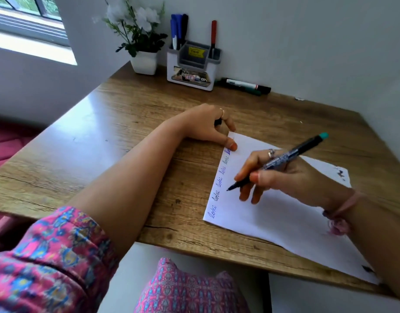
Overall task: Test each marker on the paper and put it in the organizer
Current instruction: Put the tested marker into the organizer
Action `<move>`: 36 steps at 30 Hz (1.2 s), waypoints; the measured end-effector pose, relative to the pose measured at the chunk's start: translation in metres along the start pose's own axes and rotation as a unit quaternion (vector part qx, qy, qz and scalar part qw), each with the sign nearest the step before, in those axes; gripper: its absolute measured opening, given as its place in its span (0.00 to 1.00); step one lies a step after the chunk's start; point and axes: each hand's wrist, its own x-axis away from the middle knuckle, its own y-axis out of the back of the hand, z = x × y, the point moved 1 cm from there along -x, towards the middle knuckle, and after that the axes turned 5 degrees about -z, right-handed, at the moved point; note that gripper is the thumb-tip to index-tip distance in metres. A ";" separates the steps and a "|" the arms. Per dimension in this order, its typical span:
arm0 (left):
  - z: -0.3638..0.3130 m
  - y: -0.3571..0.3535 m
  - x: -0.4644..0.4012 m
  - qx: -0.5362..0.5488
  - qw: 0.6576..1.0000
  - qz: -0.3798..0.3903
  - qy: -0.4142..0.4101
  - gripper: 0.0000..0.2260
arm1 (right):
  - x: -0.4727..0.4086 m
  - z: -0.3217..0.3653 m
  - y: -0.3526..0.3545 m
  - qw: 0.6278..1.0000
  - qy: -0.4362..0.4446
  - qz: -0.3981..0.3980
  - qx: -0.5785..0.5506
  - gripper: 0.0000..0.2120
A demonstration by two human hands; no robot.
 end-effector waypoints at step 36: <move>0.003 0.000 -0.003 0.034 0.999 0.009 0.016 0.22 | -0.002 -0.018 -0.039 0.987 0.094 -0.002 0.128 0.04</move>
